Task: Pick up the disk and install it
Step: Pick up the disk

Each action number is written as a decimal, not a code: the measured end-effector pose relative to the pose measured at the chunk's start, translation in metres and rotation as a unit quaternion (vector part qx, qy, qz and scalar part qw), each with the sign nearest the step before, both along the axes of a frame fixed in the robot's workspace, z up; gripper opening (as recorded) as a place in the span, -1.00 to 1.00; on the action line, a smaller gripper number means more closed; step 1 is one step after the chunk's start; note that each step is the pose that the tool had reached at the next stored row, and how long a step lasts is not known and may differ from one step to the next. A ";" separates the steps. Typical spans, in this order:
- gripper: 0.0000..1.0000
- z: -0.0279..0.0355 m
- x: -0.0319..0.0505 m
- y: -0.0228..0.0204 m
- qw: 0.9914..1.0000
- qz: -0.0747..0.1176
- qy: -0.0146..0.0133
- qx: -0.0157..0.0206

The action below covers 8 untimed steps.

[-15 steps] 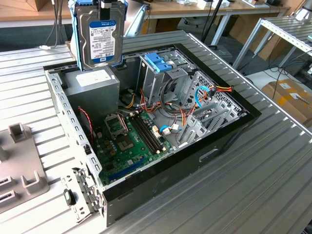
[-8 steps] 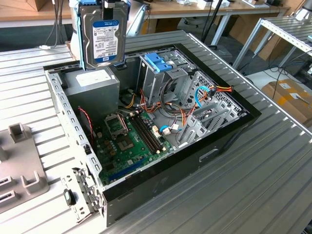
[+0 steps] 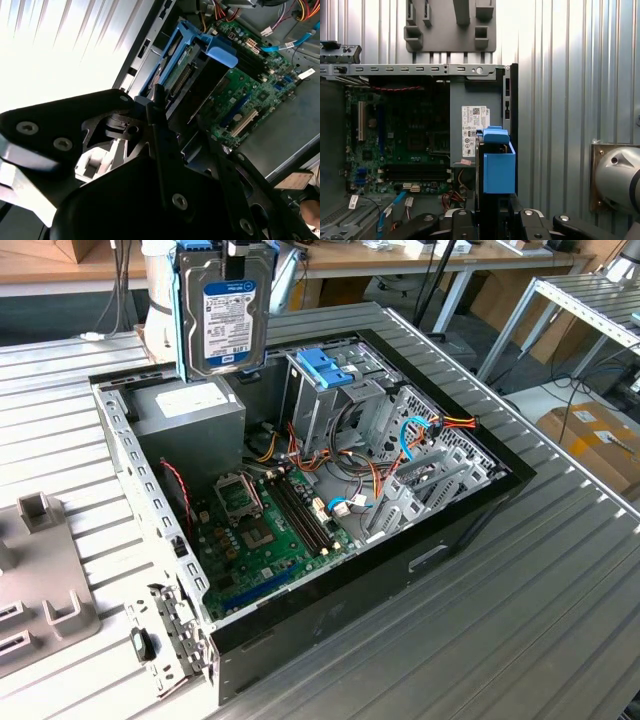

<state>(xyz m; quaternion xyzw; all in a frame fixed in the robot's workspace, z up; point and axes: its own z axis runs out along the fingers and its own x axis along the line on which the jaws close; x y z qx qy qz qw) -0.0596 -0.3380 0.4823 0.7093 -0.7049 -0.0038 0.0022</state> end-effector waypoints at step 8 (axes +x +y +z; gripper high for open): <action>-0.30 -0.0001 0.0180 0.0000 1.000 0.000 0.000 0.000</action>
